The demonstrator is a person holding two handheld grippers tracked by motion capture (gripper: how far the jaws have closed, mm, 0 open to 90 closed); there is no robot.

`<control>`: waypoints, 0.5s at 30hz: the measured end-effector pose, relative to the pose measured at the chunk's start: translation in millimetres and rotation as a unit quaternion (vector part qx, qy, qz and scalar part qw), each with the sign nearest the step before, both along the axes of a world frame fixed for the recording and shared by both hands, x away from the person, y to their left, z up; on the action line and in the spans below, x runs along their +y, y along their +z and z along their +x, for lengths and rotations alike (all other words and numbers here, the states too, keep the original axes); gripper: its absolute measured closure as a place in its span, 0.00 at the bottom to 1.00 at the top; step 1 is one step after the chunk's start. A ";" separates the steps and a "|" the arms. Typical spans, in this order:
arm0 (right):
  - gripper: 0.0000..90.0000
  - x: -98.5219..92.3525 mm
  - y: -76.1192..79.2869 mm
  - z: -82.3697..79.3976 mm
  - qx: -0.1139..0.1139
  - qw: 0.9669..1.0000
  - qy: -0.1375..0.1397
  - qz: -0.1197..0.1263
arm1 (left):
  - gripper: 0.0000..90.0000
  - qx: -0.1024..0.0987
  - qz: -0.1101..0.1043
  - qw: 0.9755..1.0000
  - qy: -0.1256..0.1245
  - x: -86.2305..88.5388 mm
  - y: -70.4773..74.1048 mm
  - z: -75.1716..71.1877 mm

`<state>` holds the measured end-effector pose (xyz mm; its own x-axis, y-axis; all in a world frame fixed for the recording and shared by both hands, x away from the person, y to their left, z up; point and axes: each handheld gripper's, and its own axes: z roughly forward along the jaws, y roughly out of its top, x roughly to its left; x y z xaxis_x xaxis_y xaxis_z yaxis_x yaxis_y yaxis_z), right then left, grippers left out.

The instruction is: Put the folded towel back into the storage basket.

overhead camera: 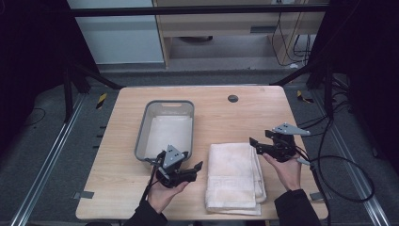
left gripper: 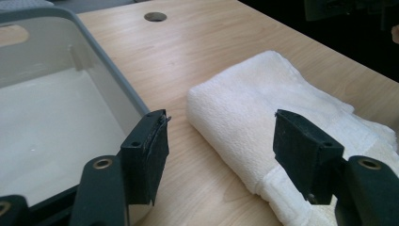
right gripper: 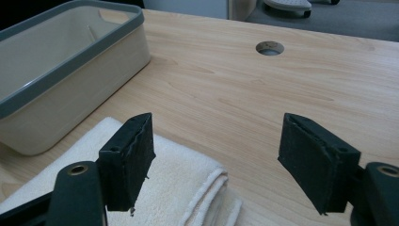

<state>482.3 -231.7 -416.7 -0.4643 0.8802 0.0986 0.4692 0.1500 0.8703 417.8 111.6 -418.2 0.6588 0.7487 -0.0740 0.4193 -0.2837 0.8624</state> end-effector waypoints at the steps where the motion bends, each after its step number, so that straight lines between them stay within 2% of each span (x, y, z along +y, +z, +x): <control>1: 0.30 0.8 -0.7 0.0 0.001 1.000 0.001 -0.002 | 0.39 0.000 0.000 1.000 0.000 0.0 0.0 0.0; 7: 0.28 4.9 -6.7 2.2 0.018 0.999 0.011 -0.026 | 0.39 0.009 0.012 1.000 -0.013 -8.0 -9.8 -3.3; 15: 0.27 8.9 -12.4 3.1 0.033 0.999 0.019 -0.037 | 0.39 0.025 0.032 0.999 -0.024 -17.3 -24.9 -6.3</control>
